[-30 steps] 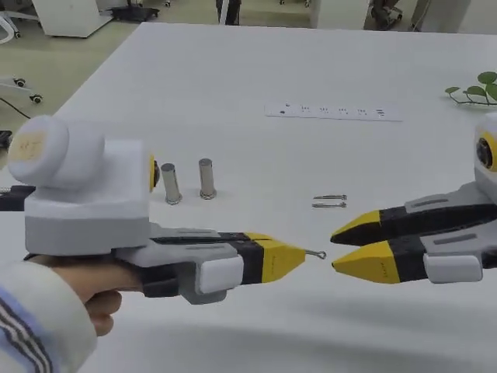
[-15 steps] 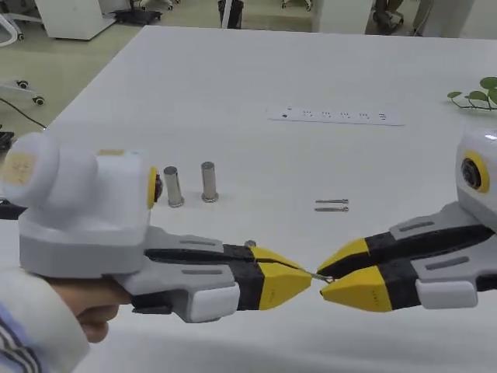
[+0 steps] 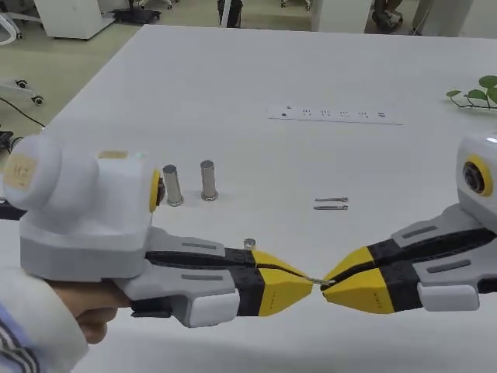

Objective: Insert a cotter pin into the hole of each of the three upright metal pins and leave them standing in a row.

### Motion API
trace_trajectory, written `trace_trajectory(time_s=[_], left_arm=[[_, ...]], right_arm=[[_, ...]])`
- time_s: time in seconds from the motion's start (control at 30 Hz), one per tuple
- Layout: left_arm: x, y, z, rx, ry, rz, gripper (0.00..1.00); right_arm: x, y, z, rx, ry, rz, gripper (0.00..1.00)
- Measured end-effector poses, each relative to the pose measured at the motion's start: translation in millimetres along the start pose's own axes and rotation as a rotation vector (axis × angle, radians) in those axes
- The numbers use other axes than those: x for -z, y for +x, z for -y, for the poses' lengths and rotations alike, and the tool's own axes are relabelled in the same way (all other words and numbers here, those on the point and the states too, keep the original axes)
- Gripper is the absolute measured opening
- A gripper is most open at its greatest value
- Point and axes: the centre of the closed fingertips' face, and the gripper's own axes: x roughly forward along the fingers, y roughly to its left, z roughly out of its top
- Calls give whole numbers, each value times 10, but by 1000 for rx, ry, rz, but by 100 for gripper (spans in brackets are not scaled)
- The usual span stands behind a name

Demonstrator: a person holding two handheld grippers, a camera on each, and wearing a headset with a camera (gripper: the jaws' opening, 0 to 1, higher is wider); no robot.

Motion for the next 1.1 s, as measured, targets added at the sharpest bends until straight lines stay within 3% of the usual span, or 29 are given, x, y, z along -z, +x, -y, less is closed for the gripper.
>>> trace_trajectory(time_s=[0.67, 1.1], left_arm=[[170, 1, 0, 19, 107, -111, 0], [145, -45, -170, -42, 141, -83, 2]], right_arm=[[104, 54, -35, -20, 41, -68, 5], [67, 109, 80, 27, 20, -23, 4]])
